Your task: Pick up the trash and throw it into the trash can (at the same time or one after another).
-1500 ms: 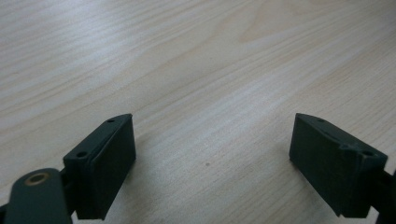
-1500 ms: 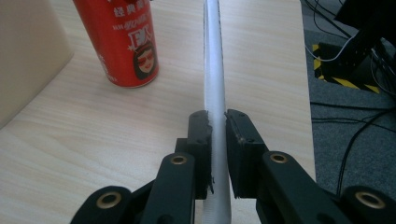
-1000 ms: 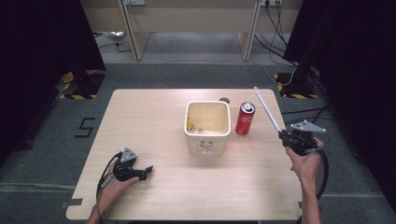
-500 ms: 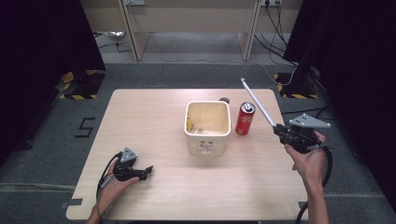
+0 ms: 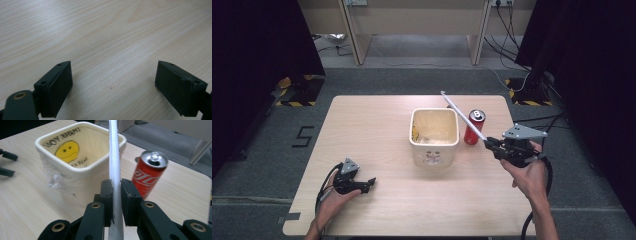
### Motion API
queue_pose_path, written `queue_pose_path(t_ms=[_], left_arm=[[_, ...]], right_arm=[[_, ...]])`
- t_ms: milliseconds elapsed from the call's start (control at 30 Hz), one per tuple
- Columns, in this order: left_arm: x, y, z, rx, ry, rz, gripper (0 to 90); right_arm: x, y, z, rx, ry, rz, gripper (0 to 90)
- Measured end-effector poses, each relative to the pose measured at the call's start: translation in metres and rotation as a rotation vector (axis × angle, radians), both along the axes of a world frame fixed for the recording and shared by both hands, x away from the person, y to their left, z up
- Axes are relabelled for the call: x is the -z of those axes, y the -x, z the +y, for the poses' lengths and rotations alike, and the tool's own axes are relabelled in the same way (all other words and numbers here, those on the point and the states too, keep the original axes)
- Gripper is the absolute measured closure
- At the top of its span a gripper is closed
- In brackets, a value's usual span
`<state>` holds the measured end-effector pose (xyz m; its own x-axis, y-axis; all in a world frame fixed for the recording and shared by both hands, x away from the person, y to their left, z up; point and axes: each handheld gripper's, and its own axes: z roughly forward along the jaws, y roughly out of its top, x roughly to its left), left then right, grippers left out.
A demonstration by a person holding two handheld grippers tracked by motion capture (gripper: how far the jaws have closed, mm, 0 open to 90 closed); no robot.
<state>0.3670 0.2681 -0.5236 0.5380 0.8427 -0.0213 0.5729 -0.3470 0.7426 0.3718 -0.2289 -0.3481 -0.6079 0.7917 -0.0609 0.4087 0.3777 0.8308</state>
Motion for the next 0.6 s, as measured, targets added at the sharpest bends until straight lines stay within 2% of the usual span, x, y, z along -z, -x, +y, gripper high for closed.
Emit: queue_pose_path(t_ms=[300,600], left_arm=[[0.0,0.0,0.0,-0.001,0.002,0.0,13.7],[0.0,0.0,0.0,0.002,-0.002,0.001,13.7]], right_arm=[[0.003,0.002,0.021,-0.071,0.019,0.021,80.3],[0.012,0.003,0.029,-0.114,0.04,0.048,80.3]])
